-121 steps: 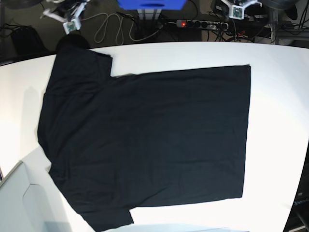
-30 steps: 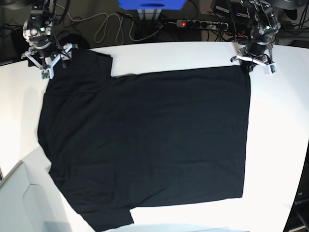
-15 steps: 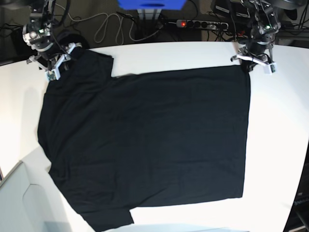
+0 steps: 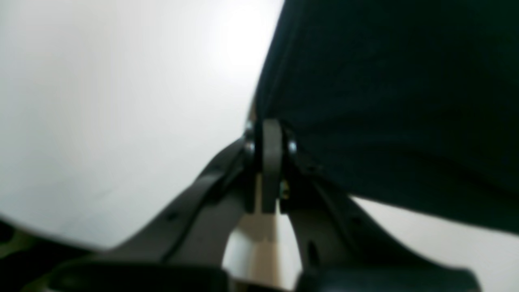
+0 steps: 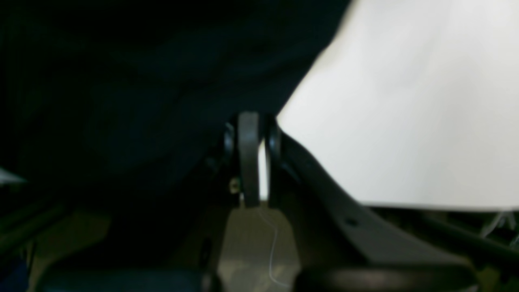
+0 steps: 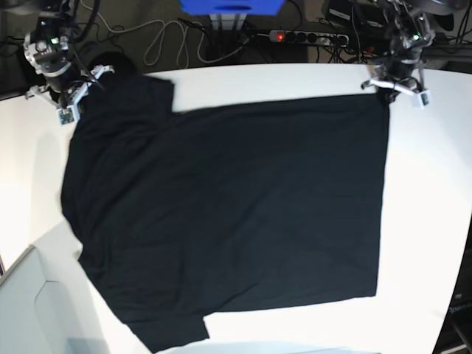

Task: Fold the T-shirt properly
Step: 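Close both grippers on the shoulder corners of the shirt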

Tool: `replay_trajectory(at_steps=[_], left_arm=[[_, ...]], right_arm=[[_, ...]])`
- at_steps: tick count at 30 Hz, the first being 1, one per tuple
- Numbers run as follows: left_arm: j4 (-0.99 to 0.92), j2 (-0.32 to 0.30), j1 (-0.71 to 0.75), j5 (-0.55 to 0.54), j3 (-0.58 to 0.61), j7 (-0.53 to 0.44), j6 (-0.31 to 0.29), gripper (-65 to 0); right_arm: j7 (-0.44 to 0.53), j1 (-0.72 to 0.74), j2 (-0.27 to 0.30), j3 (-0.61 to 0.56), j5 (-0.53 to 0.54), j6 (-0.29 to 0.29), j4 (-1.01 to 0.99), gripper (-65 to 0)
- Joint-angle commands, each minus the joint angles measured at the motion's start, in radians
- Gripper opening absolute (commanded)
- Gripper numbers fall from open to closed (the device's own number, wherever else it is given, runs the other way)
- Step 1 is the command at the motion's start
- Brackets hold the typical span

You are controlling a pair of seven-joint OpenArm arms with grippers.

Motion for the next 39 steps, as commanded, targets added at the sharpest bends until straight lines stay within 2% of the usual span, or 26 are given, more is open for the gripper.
replay_trajectory(at_steps=[1,4,8,10,11,16,17,19,21,22,27,39], left_arm=[[0.025,-0.011,0.005,-0.007,-0.009,-0.015,-0.004,-65.0],[0.042,-0.011,0.006,-0.007,-0.016,-0.015,-0.004,-65.0],[0.042,-0.011,0.003,-0.007,-0.014,-0.015,-0.004,-65.0],[0.040,-0.011,0.002,-0.007,-0.014,-0.015,-0.004,-65.0],[0.039,-0.011,0.002,-0.007,-0.014,-0.015,-0.004,-65.0],[0.034,-0.011,0.002,-0.007,-0.013,-0.015,-0.003,-65.0],[0.034,-0.011,0.002,-0.007,-0.013,-0.015,-0.003,-65.0],[0.034,-0.011,0.000,-0.007,-0.013,-0.015,-0.003,-65.0],[0.034,-0.011,0.000,-0.007,-0.011,-0.015,-0.003,-65.0],[0.033,-0.011,0.000,-0.007,-0.011,-0.015,-0.003,-65.0],[0.033,-0.011,0.000,-0.004,-0.011,-0.015,-0.003,-65.0],[0.031,-0.011,0.000,0.001,-0.011,-0.015,-0.003,-65.0]], right_arm=[[0.018,-0.013,0.005,0.016,0.007,0.022,0.037,-64.8],[0.012,-0.020,0.003,0.013,0.007,0.022,0.063,-64.8],[-0.096,0.001,-0.025,0.019,0.007,0.022,0.063,-64.8],[-0.143,0.012,-0.046,0.030,0.007,0.022,0.061,-62.4],[-0.157,0.021,-0.055,0.033,0.007,0.022,0.060,-59.4],[-0.182,0.029,-0.074,0.025,0.007,0.025,0.057,-35.9],[-0.182,0.029,-0.074,0.025,0.009,0.027,0.057,-32.5],[-0.185,0.029,-0.075,0.025,0.024,0.070,0.047,-29.5],[-0.185,0.032,-0.075,0.030,0.066,0.131,0.009,-28.1],[-0.185,0.046,-0.075,0.031,0.081,0.140,-0.017,-27.6],[-0.185,0.073,-0.069,0.033,0.116,0.140,-0.126,-28.0],[-0.185,0.099,-0.072,0.033,0.115,0.140,-0.218,-27.9]])
